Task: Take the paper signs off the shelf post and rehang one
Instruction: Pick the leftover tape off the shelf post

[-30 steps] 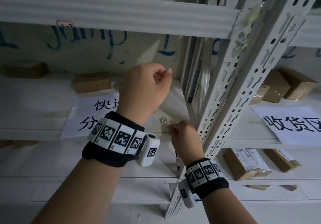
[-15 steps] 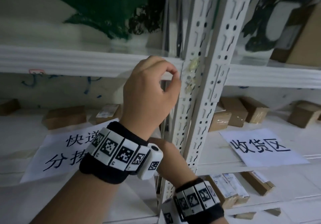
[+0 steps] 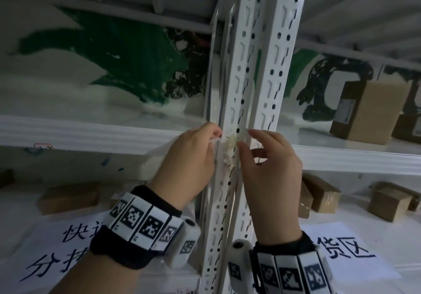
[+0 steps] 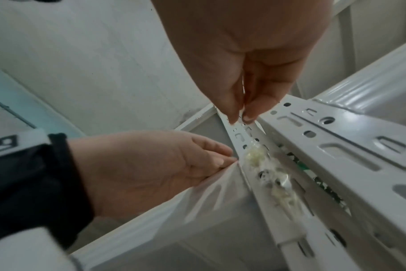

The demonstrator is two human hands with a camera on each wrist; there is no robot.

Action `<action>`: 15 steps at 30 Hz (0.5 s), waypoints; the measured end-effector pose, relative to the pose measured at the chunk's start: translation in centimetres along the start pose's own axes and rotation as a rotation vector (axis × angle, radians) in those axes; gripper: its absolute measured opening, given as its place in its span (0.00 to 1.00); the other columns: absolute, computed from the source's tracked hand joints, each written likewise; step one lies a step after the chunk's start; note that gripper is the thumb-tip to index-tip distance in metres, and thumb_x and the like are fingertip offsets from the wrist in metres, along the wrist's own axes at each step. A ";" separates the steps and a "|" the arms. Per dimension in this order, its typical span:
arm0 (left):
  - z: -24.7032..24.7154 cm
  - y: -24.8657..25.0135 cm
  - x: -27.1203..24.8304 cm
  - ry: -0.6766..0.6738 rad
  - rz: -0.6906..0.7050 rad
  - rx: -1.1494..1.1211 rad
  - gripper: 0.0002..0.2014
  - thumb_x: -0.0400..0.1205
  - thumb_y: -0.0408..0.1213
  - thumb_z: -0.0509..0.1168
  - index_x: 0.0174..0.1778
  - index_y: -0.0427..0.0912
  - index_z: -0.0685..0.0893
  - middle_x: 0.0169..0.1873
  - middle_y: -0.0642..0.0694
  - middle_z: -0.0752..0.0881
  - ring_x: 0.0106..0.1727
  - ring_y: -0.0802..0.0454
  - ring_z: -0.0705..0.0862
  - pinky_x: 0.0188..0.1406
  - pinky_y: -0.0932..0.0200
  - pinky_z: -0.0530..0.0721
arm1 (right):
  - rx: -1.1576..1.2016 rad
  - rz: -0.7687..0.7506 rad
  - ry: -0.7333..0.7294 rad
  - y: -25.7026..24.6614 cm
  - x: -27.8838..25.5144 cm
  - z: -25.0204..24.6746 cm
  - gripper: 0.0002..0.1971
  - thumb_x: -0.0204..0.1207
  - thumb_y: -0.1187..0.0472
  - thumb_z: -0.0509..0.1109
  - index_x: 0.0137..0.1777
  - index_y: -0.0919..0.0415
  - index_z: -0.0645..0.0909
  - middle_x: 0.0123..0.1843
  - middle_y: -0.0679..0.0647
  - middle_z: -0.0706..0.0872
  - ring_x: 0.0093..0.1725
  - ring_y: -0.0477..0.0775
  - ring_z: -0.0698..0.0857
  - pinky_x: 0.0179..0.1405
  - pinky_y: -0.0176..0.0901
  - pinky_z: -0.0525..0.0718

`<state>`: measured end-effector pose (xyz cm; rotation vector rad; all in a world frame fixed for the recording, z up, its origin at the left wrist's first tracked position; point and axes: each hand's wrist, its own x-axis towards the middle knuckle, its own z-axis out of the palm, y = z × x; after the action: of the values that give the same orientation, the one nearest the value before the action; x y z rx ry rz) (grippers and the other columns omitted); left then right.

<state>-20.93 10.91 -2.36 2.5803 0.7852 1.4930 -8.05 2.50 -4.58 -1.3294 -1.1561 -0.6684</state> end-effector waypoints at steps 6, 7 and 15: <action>0.0 -0.1 -0.3 -0.011 0.004 0.026 0.18 0.86 0.27 0.63 0.68 0.50 0.81 0.61 0.53 0.87 0.63 0.55 0.84 0.63 0.56 0.84 | -0.072 0.051 -0.042 0.5 0.5 3.0 0.10 0.84 0.60 0.77 0.63 0.57 0.92 0.51 0.49 0.92 0.44 0.51 0.90 0.46 0.50 0.91; 0.1 0.0 -0.4 -0.007 0.006 0.030 0.18 0.85 0.27 0.63 0.68 0.50 0.81 0.60 0.53 0.87 0.63 0.55 0.83 0.63 0.57 0.83 | -0.071 0.045 -0.024 0.5 0.4 3.4 0.08 0.84 0.62 0.77 0.60 0.58 0.93 0.48 0.50 0.91 0.42 0.52 0.89 0.44 0.48 0.90; 0.2 0.1 -0.8 0.008 0.004 -0.028 0.17 0.86 0.29 0.62 0.69 0.47 0.82 0.63 0.53 0.86 0.67 0.56 0.81 0.70 0.60 0.80 | -0.047 0.068 0.003 0.6 -0.6 4.5 0.07 0.87 0.63 0.73 0.57 0.60 0.93 0.46 0.52 0.85 0.40 0.52 0.85 0.42 0.49 0.88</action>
<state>-21.03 10.50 -3.13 2.5588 0.7546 1.5058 -8.90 6.79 -6.00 -1.4004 -1.0938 -0.6517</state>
